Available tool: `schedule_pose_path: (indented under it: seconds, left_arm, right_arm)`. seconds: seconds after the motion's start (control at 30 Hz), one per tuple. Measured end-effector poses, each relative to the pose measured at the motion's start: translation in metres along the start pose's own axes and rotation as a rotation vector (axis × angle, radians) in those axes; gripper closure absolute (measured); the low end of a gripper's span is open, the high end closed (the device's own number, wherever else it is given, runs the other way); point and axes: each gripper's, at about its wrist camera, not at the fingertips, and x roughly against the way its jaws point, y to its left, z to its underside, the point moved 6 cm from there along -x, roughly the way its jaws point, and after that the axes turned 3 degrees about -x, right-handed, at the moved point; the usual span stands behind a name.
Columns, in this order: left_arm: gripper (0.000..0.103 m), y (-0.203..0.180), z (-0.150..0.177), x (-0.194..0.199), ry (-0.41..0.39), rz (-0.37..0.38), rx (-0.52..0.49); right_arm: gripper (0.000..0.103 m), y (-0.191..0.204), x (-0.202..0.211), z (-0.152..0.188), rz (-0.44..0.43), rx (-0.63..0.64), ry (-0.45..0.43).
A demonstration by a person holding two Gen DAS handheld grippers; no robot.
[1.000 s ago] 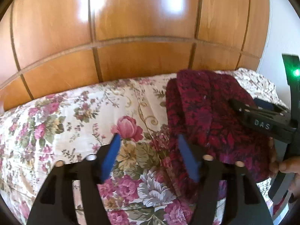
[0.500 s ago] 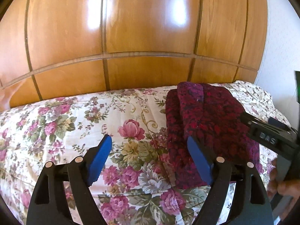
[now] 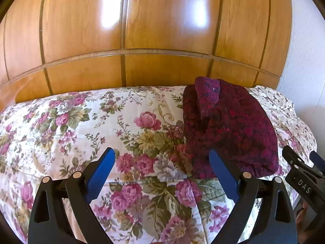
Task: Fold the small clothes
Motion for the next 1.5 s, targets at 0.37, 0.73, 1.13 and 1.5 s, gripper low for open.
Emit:
schedule_pose_path:
  seconds: [0.37, 0.73, 1.13, 1.5]
  left_arm:
    - [0.01, 0.002, 0.007, 0.01, -0.021, -0.017, -0.015]
    - [0.004, 0.007, 0.004, 0.016, -0.047, -0.028, -0.015]
    - [0.004, 0.004, 0.001, 0.019, -0.054, -0.024, -0.02]
    - [0.004, 0.007, 0.002, 0.02, -0.045, -0.026, -0.024]
  right_arm:
    - [0.002, 0.017, 0.016, 0.012, -0.028, 0.012, -0.001]
    - [0.002, 0.02, 0.024, 0.007, -0.041, 0.001, -0.011]
    - [0.002, 0.023, 0.025, 0.007, -0.055, 0.008, -0.007]
    - [0.002, 0.029, 0.023, 0.009, -0.057, 0.029, -0.015]
